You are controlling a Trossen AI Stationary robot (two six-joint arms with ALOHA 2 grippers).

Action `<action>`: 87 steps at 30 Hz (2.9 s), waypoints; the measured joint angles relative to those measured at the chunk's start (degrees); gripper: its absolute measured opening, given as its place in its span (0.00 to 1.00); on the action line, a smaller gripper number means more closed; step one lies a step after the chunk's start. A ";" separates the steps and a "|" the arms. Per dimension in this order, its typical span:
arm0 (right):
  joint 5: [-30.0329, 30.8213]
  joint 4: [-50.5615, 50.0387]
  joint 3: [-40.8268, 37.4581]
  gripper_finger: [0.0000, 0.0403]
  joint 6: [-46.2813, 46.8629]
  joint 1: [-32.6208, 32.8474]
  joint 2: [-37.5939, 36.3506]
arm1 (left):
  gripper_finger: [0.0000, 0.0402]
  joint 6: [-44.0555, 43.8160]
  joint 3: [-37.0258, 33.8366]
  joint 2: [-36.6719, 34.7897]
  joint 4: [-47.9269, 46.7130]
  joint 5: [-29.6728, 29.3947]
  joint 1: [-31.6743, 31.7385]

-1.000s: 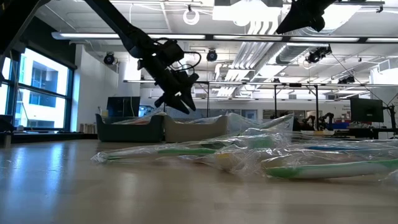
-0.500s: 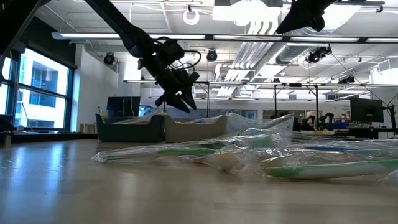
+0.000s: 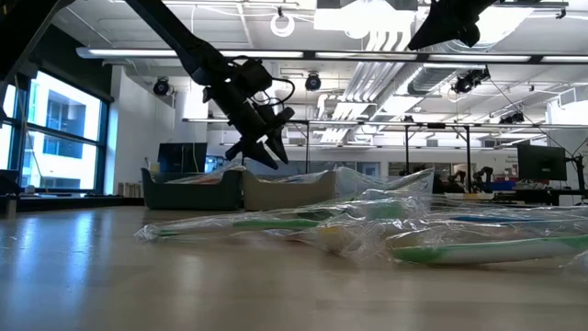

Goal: Pick & Place Toothbrushes
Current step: Put the blue toothbrush into the gray bin

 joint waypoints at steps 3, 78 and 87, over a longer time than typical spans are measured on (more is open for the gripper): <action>0.01 0.00 0.00 0.01 0.02 0.02 0.00 | 0.36 1.46 0.00 -0.21 -0.13 1.40 0.00; -16.72 9.61 0.00 0.01 3.66 0.41 3.12 | 0.36 11.36 -41.42 -87.02 -10.34 -7.86 -11.26; -16.33 10.46 0.00 0.01 10.13 10.18 11.82 | 0.36 11.34 -41.42 -87.03 -10.34 -7.86 -11.26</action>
